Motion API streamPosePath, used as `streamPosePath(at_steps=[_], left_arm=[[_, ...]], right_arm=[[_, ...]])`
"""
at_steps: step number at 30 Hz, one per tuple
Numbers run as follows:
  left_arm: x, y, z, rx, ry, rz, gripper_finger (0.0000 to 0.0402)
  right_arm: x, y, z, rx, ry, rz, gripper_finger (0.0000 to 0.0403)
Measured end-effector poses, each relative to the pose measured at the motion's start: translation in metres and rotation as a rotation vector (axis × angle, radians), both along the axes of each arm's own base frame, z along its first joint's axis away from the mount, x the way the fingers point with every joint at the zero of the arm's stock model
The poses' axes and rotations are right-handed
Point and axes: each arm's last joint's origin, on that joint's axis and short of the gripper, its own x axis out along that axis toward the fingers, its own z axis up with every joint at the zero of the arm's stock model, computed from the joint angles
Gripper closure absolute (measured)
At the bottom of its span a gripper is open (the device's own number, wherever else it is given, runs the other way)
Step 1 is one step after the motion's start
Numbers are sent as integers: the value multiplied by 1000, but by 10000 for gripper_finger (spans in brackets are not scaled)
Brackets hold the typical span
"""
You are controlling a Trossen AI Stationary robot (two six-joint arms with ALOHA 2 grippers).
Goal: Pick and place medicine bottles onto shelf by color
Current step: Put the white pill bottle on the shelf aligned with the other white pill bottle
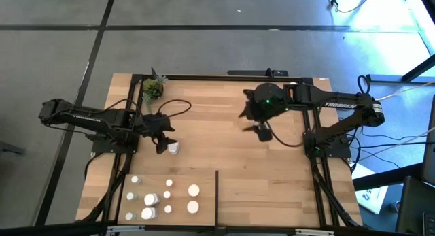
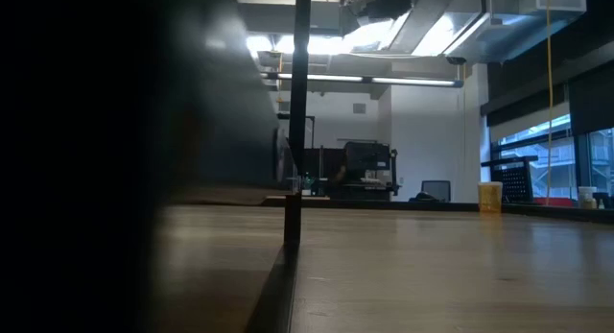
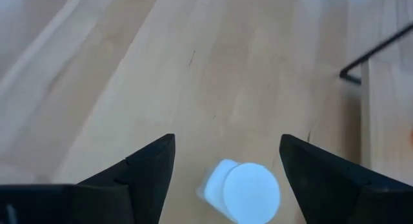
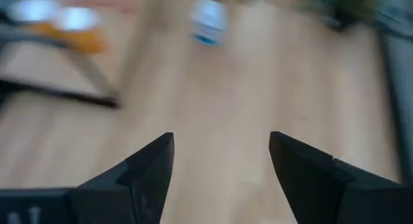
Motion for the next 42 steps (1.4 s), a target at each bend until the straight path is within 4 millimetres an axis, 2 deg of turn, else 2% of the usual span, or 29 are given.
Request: streamPosePath(at_steps=[4,8,18,27,34,38,42], left_arm=[[0,0,0,-111,-18,114,129],[0,0,0,-128,-20,131,129],[2,0,2,-233,-47,214,129],[3,-4,5,-242,-75,250,129],[7,-9,21,-270,-94,280,129],[10,-14,41,-272,-70,273,129],[12,-17,60,-275,24,367,129]], right_arm=[[-1,7,1,93,-42,276,146],[-3,11,2,149,-59,408,146],[-5,9,-1,110,-16,368,146],[-5,9,-2,110,-17,366,146],[-5,9,-2,109,-17,365,146],[-5,9,-2,109,-17,365,146],[-5,9,-2,109,-17,364,146]])
